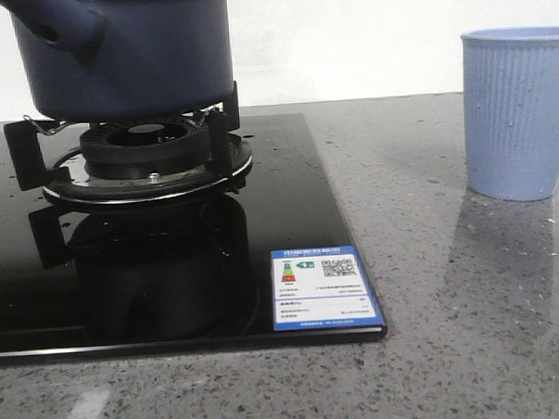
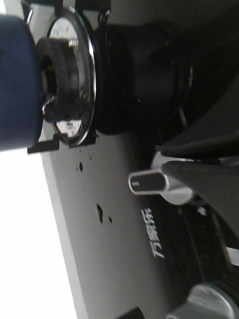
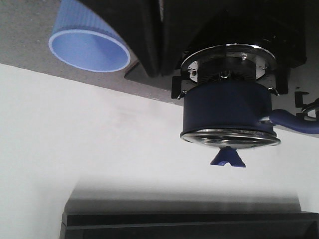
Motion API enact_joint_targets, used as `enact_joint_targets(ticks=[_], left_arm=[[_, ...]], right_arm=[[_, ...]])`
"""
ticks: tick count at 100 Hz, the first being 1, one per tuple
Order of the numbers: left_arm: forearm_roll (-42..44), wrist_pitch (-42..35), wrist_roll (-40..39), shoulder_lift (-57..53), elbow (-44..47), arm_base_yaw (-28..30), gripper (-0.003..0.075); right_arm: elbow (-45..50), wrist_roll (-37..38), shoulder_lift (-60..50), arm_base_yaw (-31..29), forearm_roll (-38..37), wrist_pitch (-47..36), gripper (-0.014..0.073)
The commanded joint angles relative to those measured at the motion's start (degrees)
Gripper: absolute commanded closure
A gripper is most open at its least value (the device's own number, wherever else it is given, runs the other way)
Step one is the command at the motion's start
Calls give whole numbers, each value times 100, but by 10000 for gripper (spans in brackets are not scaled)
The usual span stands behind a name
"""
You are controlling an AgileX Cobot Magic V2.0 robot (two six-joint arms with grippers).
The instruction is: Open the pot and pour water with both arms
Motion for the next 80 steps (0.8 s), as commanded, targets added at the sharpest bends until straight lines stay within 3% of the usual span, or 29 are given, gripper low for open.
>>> enact_joint_targets(ticks=[1, 8, 29, 80], left_arm=[[5, -92, -79, -135, 73, 206, 740], [5, 223, -79, -135, 73, 404, 740], [56, 232, -79, -135, 73, 797, 740], [56, 232, -79, -135, 73, 807, 740]], right_arm=[[-144, 14, 38, -42, 52, -121, 662], [-144, 14, 38, -42, 52, -121, 662], [-144, 14, 38, -42, 52, -121, 662], [-144, 14, 38, -42, 52, -121, 662]])
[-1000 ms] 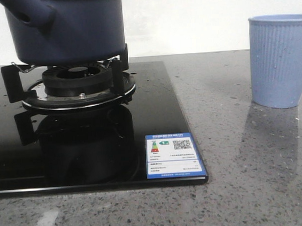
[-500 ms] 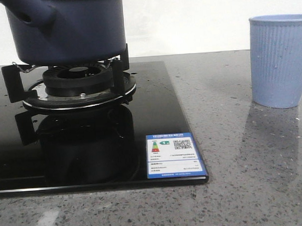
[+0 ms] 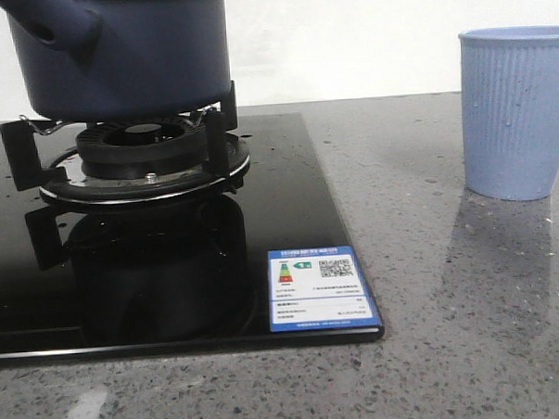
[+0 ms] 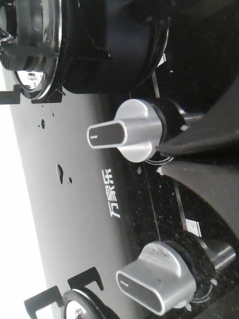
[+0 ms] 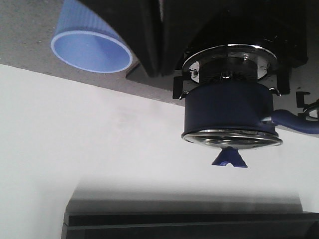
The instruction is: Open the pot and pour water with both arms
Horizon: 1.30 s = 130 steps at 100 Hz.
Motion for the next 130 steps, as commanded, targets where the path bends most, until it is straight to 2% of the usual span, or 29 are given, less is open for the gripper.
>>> enact_joint_targets(ticks=[1, 24, 40, 46, 49, 53, 56, 61, 68, 75, 85, 89, 111, 123, 130], left_arm=[[4, -232, -67, -135, 73, 13, 740], [4, -232, -67, -135, 73, 13, 740], [4, -232, -67, -135, 73, 13, 740], [4, -232, -67, -135, 73, 13, 740], [4, -232, -67, -135, 73, 13, 740], [4, -232, -67, -135, 73, 13, 740], [4, -232, -67, -135, 73, 13, 740], [4, -232, -67, -135, 73, 13, 740], [4, -232, -67, -135, 73, 13, 740], [4, -232, -67, -135, 73, 13, 740], [4, -232, -67, -135, 73, 13, 740], [4, -232, -67, -135, 73, 13, 740], [4, -232, -67, -135, 73, 13, 740], [4, -232, -67, -135, 73, 13, 740], [4, -232, -67, -135, 73, 13, 740]], right_arm=[[-144, 14, 38, -42, 61, -121, 662], [-75, 14, 38, -42, 34, -110, 662], [181, 14, 2, -42, -16, 272, 662], [269, -98, -37, -42, 220, 459, 662], [324, -369, -76, -42, 605, 536, 662], [426, -1191, -107, -42, 1281, 600, 662], [509, -1951, -133, -42, 2159, 666, 662], [663, -3634, -187, -42, 3485, 850, 662], [848, -5362, -294, -42, 5073, 1190, 662], [1012, -6244, -427, -42, 6009, 1633, 662], [1344, -6318, -635, -222, 6129, 1801, 662], [1311, -6318, -729, -320, 6158, 2190, 662], [1314, -6318, -1174, -1017, 6384, 3019, 662], [1314, -6318, -1255, -1135, 6384, 3577, 662], [1314, -6318, -1255, -1135, 6384, 3592, 662]])
